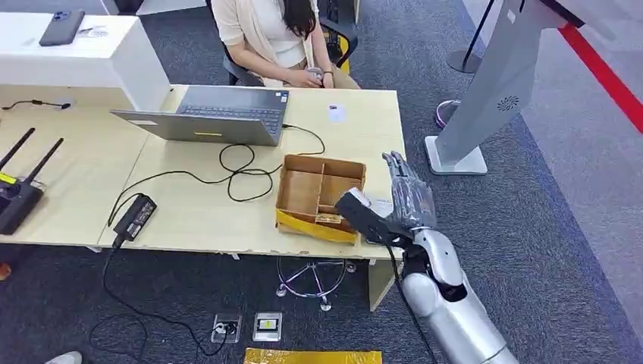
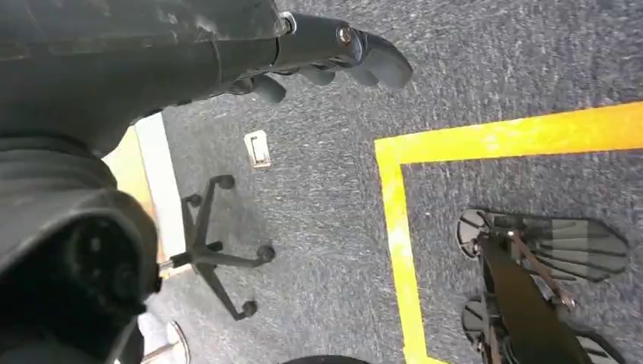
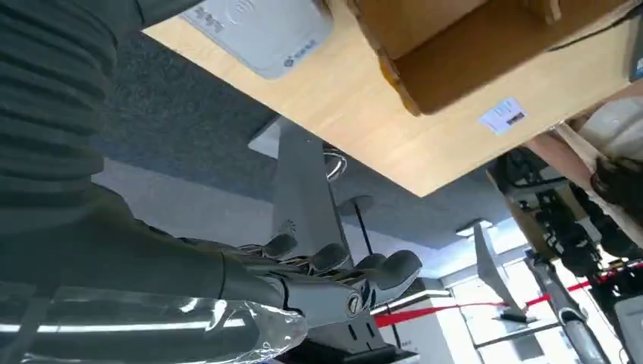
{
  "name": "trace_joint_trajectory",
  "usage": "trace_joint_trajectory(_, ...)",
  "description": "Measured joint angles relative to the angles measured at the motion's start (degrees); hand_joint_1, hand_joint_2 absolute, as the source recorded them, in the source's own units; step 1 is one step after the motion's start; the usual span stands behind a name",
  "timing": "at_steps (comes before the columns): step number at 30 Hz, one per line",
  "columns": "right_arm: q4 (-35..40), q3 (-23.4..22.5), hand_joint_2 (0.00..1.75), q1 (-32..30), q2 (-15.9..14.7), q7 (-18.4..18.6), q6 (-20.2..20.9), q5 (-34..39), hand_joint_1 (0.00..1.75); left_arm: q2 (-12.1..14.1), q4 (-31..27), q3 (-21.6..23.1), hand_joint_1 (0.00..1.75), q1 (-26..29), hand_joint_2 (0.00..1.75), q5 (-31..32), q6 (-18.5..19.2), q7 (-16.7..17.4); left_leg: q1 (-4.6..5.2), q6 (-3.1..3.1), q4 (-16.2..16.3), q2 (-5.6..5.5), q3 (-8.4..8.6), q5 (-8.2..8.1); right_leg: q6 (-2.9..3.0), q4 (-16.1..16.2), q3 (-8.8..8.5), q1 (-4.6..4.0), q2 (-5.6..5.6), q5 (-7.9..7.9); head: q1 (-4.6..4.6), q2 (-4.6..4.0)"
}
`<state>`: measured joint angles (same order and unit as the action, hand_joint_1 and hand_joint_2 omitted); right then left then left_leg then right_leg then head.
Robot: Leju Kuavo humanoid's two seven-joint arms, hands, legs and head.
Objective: Pass the card to the sensor for recognition and then transmit it.
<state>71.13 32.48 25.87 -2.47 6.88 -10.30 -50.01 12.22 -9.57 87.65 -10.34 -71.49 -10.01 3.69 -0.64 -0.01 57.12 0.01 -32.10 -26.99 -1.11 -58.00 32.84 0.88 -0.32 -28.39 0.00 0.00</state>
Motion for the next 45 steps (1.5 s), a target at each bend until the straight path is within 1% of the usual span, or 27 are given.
trace_joint_trajectory(5, 10.1, 0.1, 1.75, -6.1, -2.4, 2.0, 1.9, 1.2, 0.0, 0.1, 0.0, 0.0, 0.0, 0.0, 0.0, -0.1, 0.0, 0.7, -0.01, -0.02, 0.0, 0.02, 0.0, -0.02, 0.01, 0.0, 0.0, 0.0, 0.01, -0.01, -0.02, 0.0)
trace_joint_trajectory(8, 14.2, 0.1, 1.75, -7.9, -3.3, 2.7, 2.1, 1.8, 0.0, 0.0, 0.0, 0.0, 0.0, 0.0, 0.0, 0.0, -0.1, 0.7, -0.01, -0.03, 0.0, 0.05, 0.01, -0.02, 0.01, 0.0, -0.01, 0.0, 0.03, -0.01, -0.02, -0.02)
trace_joint_trajectory(10, 15.7, 0.5, 1.75, -8.8, -3.6, 3.4, 1.9, 2.2, 0.0, 0.0, 0.0, 0.0, 0.0, -0.1, 0.0, 0.1, -0.1, 0.7, -0.01, -0.03, 0.0, 0.05, 0.01, -0.02, 0.01, 0.0, -0.02, 0.0, 0.02, -0.01, 0.0, 0.0)
trace_joint_trajectory(13, 16.1, 2.3, 1.75, -9.1, -3.7, 4.5, 2.1, 1.9, 0.0, 0.0, 0.0, 0.0, 0.0, -0.1, 0.0, 0.4, -0.3, 0.5, -0.01, -0.03, 0.0, 0.05, 0.01, -0.01, 0.01, 0.0, -0.02, 0.0, 0.02, -0.01, -0.02, 0.0)
trace_joint_trajectory(16, 15.9, 3.7, 1.75, -9.1, -3.6, 4.5, 1.0, 1.1, 0.0, 0.0, 0.0, 0.0, 0.0, -0.2, 0.0, 0.5, -0.3, 0.3, -0.01, -0.03, 0.0, 0.03, -0.01, -0.01, 0.01, 0.0, -0.03, 0.0, 0.0, -0.01, 0.0, 0.0)
trace_joint_trajectory(25, 12.0, 5.9, 1.75, -7.8, -2.6, 2.5, -3.0, -0.5, 0.0, 0.0, 0.0, 0.0, 0.0, -0.3, 0.0, 0.9, -0.3, 0.3, -0.01, -0.03, 0.0, 0.03, -0.04, -0.01, 0.02, 0.0, -0.02, 0.0, 0.01, -0.01, -0.02, 0.0)
trace_joint_trajectory(32, 4.0, 5.9, 1.75, -5.2, -0.5, -0.3, -8.1, -2.1, 0.0, 0.0, 0.0, 0.0, 0.0, -0.4, 0.0, 2.4, -0.1, 0.1, -0.01, -0.03, 0.0, 0.02, -0.03, -0.01, 0.02, 0.0, -0.02, 0.0, 0.0, -0.01, -0.02, -0.02)
trace_joint_trajectory(41, -5.6, 5.9, 1.75, -1.1, 2.5, -2.8, -11.0, -2.4, 0.0, -0.1, 0.0, 0.0, 0.0, -0.5, 0.0, 4.1, 0.4, -0.3, -0.01, -0.03, 0.0, 0.02, -0.04, -0.01, 0.02, 0.0, -0.01, 0.0, 0.0, -0.01, 0.0, -0.02)
trace_joint_trajectory(45, -9.5, 5.9, 1.75, 0.6, 4.2, -4.0, -11.6, -2.3, 0.0, -0.2, 0.0, 0.0, 0.0, -0.6, 0.0, 4.6, 0.6, -0.3, -0.01, -0.03, 0.0, 0.02, -0.04, -0.01, 0.02, 0.0, -0.01, 0.0, -0.01, -0.01, 0.0, -0.02)
